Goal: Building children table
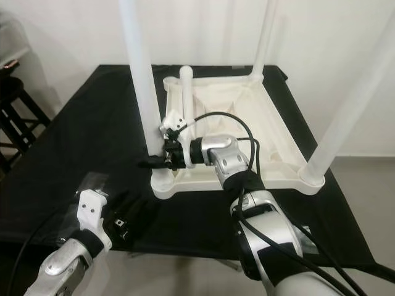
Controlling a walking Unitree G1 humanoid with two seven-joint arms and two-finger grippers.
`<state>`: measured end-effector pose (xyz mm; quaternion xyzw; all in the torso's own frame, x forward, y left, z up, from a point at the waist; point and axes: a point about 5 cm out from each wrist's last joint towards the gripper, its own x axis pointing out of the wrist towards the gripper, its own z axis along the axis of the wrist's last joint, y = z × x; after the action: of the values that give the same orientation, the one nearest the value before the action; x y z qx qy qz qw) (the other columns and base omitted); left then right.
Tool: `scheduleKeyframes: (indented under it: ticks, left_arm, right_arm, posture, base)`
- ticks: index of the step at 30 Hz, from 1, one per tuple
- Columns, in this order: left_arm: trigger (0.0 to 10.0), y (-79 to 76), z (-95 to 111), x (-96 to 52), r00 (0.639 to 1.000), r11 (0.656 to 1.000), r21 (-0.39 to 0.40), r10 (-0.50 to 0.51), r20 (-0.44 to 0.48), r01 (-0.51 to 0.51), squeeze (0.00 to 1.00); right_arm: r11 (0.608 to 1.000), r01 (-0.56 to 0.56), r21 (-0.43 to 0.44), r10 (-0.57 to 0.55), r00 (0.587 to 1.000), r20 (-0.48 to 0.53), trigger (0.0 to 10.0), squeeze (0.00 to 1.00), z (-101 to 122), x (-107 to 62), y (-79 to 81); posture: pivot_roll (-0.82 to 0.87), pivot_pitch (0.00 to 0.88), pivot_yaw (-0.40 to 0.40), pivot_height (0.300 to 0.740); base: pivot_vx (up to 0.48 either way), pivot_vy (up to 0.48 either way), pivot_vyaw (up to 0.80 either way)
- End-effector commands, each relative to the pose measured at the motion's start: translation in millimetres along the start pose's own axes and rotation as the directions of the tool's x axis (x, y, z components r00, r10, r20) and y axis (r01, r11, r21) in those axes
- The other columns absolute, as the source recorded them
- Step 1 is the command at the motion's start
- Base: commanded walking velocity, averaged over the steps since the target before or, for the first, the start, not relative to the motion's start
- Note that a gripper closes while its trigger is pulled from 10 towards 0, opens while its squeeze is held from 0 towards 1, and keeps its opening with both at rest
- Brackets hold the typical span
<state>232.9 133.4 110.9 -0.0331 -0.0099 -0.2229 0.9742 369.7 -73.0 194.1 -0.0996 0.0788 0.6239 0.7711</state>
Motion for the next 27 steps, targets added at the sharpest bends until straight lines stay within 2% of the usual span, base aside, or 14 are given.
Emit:
scheduleKeyframes:
  ticks: [1, 7, 8, 9, 10, 11, 13, 14, 18, 20, 22, 23, 26, 27]
  left_arm:
    - [10.0, 0.1, -4, -1.7, 1.0, 1.0, -0.004, 0.004, -0.027, -0.004, 0.0]
    - [10.0, -0.2, -3, -3.2, 1.0, 1.0, -0.007, 0.002, -0.024, -0.002, 0.0]
    - [10.0, 0.2, -3, -4.6, 1.0, 1.0, -0.007, 0.002, -0.024, -0.002, 0.0]
    - [10.0, 0.2, -3, -4.6, 1.0, 1.0, -0.007, 0.002, -0.024, -0.002, 0.0]
    - [10.0, 1.4, -2, -5.9, 1.0, 1.0, -0.008, 0.003, -0.023, -0.003, 0.0]
    - [10.0, 2.5, -2, -6.2, 1.0, 1.0, -0.012, 0.002, -0.024, -0.002, 0.0]
    - [10.0, 2.5, -2, -6.2, 1.0, 1.0, -0.012, 0.002, -0.024, -0.002, 0.0]
    - [10.0, 2.9, -2, -6.3, 1.0, 1.0, -0.005, -0.001, -0.029, 0.001, 0.0]
    - [10.0, 3.0, -1, -6.3, 1.0, 1.0, -0.006, -0.002, -0.029, 0.002, 0.0]
    - [10.0, 2.5, -1, -6.3, 1.0, 1.0, -0.005, 0.0, -0.029, -0.001, 0.0]
    - [10.0, 2.5, -1, -6.5, 1.0, 1.0, -0.001, 0.005, -0.028, -0.005, 0.0]
    - [10.0, 2.7, -1, -6.4, 1.0, 1.0, 0.0, 0.006, -0.028, -0.006, 0.0]
    - [10.0, 2.7, -2, -6.2, 1.0, 1.0, -0.001, 0.004, -0.028, -0.004, 0.0]
    - [10.0, 2.5, -2, -5.4, 1.0, 1.0, -0.005, 0.001, -0.03, -0.001, 0.0]
  right_arm:
    - [0.999, -0.05, 0.007, 0.05, 0.999, -0.008, 0.0, 0.0, -2, 3.1, 3.7]
    - [0.997, 0.062, 0.042, -0.063, 0.998, 0.018, 0.0, 0.0, -20, -7.9, 3.9]
    - [0.957, 0.266, 0.12, -0.267, 0.964, 0.0, 0.0, 0.0, -33, 2.6, 6.7]
    - [0.957, 0.266, 0.12, -0.267, 0.964, 0.0, 0.0, 0.0, -33, 2.6, 6.7]
    - [0.832, 0.497, 0.248, -0.481, 0.868, -0.124, 0.0, 0.0, -61, 14.1, 28.5]
    - [0.756, 0.611, 0.236, -0.588, 0.792, -0.167, 0.0, 0.0, -72, 22.0, 53.0]
    - [0.756, 0.611, 0.236, -0.588, 0.792, -0.167, 0.0, 0.0, -72, 22.0, 53.0]
    - [0.71, 0.652, 0.266, -0.621, 0.758, -0.201, 0.0, 0.0, -74, 23.9, 60.2]
    - [0.727, 0.645, 0.235, -0.628, 0.763, -0.154, 0.0, 0.0, -63, 25.5, 45.8]
    - [0.73, 0.639, 0.243, -0.622, 0.768, -0.151, 0.0, 0.0, -63, 27.9, 47.1]
    - [0.755, 0.609, 0.241, -0.592, 0.792, -0.146, 0.0, 0.0, -60, 33.8, 53.7]
    - [0.763, 0.604, 0.23, -0.586, 0.796, -0.148, 10.0, 0.0, -59, 34.7, 55.8]
    - [0.758, 0.61, 0.232, -0.593, 0.792, -0.145, 10.0, 0.0, -54, 34.9, 59.9]
    - [0.827, 0.508, 0.241, -0.513, 0.857, -0.046, 10.0, 1.0, -33, 36.8, 59.7]
  posture:
    - [0.0, 0.038, 0.027, 0.74]
    - [-0.01, 0.049, 0.029, 0.74]
    - [-0.01, 0.058, 0.025, 0.74]
    - [-0.01, 0.058, 0.025, 0.74]
    - [-0.04, 0.071, 0.04, 0.74]
    - [-0.04, 0.084, 0.06, 0.74]
    - [-0.04, 0.084, 0.06, 0.74]
    - [-0.05, 0.065, 0.065, 0.74]
    - [-0.03, 0.064, 0.052, 0.74]
    - [-0.03, 0.069, 0.053, 0.74]
    - [-0.02, 0.066, 0.051, 0.74]
    - [-0.02, 0.066, 0.051, 0.74]
    - [-0.02, 0.066, 0.049, 0.74]
    - [-0.02, 0.058, 0.05, 0.74]
  base:
    - [0.0, 0.0, 0.0]
    - [0.0, 0.0, 0.0]
    - [0.0, 0.0, 0.0]
    - [0.0, 0.0, 0.0]
    - [0.0, 0.0, 0.0]
    - [0.0, 0.0, 0.0]
    - [0.0, 0.0, 0.0]
    - [0.0, 0.0, 0.0]
    - [0.0, 0.0, 0.0]
    - [0.0, 0.0, 0.0]
    - [0.0, 0.0, 0.0]
    - [0.0, 0.0, 0.0]
    - [0.0, 0.0, 0.0]
    - [0.0, 0.0, 0.0]
